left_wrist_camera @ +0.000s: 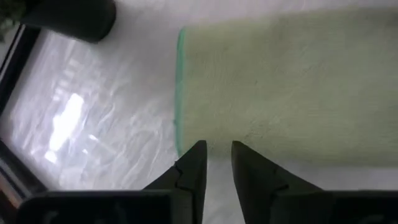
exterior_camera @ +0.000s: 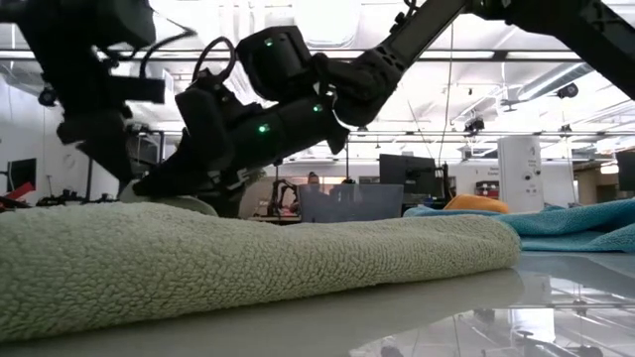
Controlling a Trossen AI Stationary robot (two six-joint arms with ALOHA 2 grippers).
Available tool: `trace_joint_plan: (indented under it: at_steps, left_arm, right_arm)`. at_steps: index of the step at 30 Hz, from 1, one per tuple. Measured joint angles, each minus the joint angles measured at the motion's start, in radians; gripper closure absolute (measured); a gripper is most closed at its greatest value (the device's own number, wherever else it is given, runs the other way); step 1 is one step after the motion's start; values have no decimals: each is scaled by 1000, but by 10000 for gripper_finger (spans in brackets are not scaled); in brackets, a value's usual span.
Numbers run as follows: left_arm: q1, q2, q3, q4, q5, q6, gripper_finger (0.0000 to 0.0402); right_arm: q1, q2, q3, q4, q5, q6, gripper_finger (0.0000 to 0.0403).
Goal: Fold microfiber towels
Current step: Fold the left green towel
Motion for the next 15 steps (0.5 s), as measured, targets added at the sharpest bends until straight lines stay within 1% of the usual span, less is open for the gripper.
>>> trace_joint_plan:
  at_steps: [4, 5, 8, 10, 13, 15]
  left_arm:
    - [1, -31, 34, -34, 10, 1, 340]
    - [0, -37, 41, -43, 41, 1, 340]
    - [-6, -56, 51, -31, 237, -7, 340]
    - [-27, -55, 44, -31, 331, -45, 340]
    - [-96, -37, 14, -22, 391, -53, 346]
    - [-149, -21, -8, 28, 411, -53, 357]
  right_arm:
    - [0, 9, 5, 6, -3, 1, 394]
    - [0, 11, 9, 7, -3, 3, 394]
    - [0, 30, 29, 6, -3, 12, 394]
    - [0, 38, 40, 4, -3, 17, 394]
    - [0, 39, 43, 1, -3, 20, 394]
    - [0, 33, 39, 3, -3, 17, 394]
